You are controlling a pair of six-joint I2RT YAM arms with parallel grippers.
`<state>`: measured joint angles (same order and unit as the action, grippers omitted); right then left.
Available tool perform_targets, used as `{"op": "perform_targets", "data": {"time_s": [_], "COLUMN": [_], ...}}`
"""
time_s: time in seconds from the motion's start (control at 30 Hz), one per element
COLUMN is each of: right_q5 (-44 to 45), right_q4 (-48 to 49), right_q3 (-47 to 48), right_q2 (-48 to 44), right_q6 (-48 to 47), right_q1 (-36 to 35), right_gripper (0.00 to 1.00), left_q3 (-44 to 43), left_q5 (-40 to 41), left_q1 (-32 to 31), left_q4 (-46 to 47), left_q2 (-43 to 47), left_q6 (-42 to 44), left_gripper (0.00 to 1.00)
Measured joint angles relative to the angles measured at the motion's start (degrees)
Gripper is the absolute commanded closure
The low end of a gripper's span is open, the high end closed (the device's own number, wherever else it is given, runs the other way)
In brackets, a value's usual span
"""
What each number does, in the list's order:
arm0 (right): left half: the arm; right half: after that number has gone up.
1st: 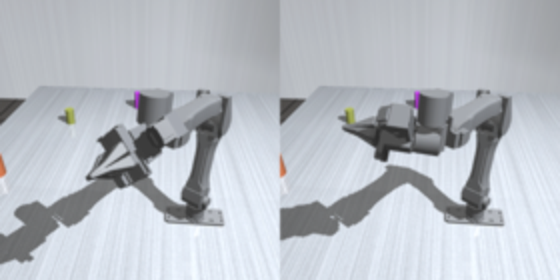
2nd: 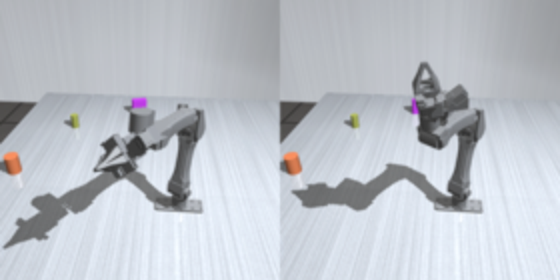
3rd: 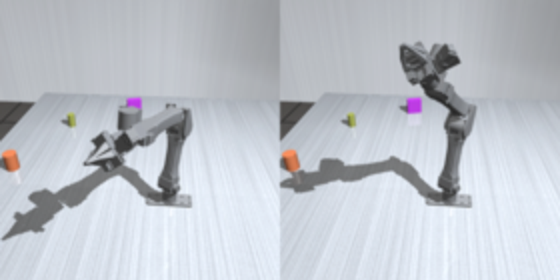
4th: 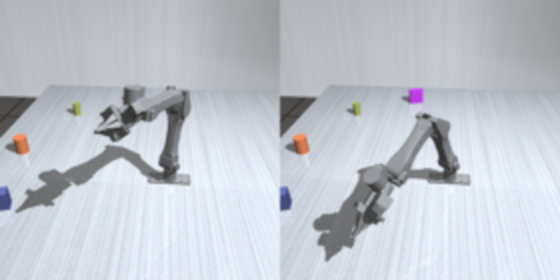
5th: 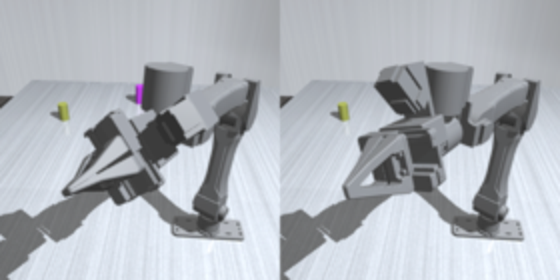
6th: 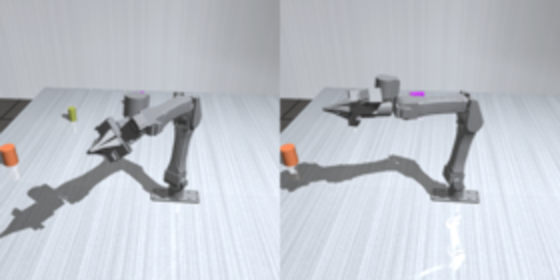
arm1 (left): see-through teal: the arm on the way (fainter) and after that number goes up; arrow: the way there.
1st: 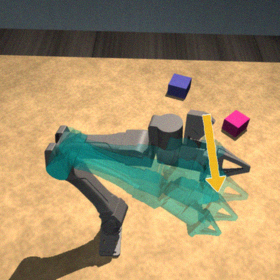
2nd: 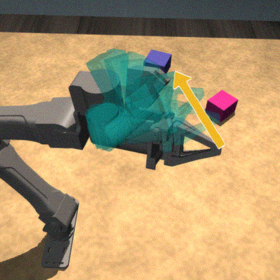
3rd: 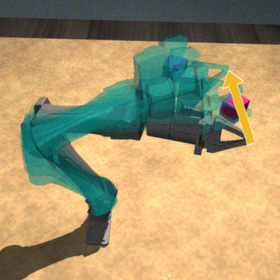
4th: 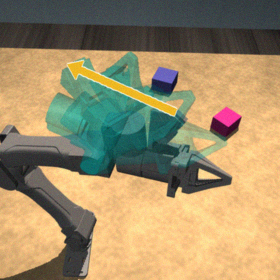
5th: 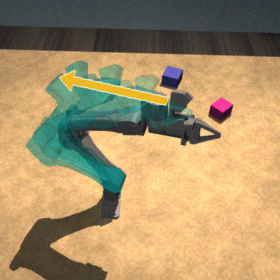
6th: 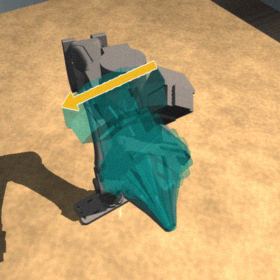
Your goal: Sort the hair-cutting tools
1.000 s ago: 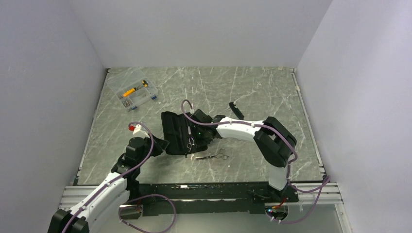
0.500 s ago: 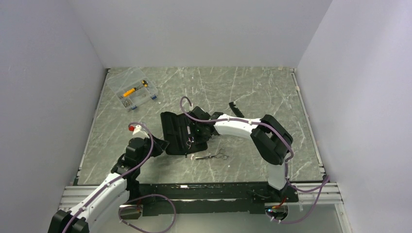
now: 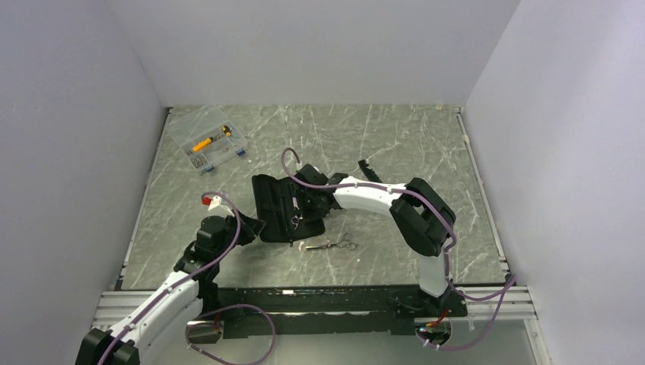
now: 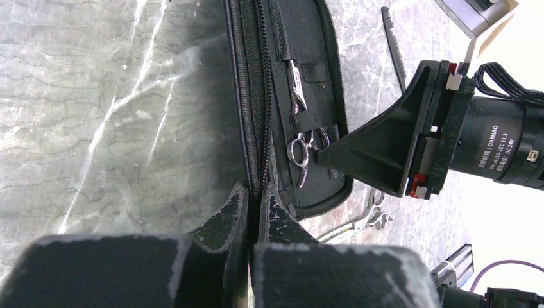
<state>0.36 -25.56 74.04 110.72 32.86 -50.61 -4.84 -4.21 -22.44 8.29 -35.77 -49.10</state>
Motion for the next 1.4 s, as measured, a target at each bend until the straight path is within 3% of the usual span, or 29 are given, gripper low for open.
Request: {"op": "perform_targets", "data": {"time_s": [0.4,0.93,1.17,1.4], "right_q5": [0.4,0.7,-2.9,-8.8], "right_q4": [-0.3,1.3,1.7,9.1], "right_q3": [1.6,1.4,-3.9,-15.6], "right_q2": [1.1,0.3,-9.8,-21.1], "right_q6": [-0.3,-2.3,-3.5,-2.3], "right_q1": [0.4,1.7,3.9,14.2], "right_gripper": [0.75,0.58,0.56,0.58], "left_q3": [0.0,0.0,-0.7,-4.0], "left_q5": [-0.7,-0.6,-0.9,-2.0], "left_q1": [0.0,0.0,-0.3,-0.3], "left_q4": [1.0,-0.2,-2.6,-3.7], "left_q2": [-0.5,0.1,0.1,-3.9], "left_q6": [0.3,0.3,1.2,3.0], "left_gripper": [1.0,1.0,1.0,1.0]}}
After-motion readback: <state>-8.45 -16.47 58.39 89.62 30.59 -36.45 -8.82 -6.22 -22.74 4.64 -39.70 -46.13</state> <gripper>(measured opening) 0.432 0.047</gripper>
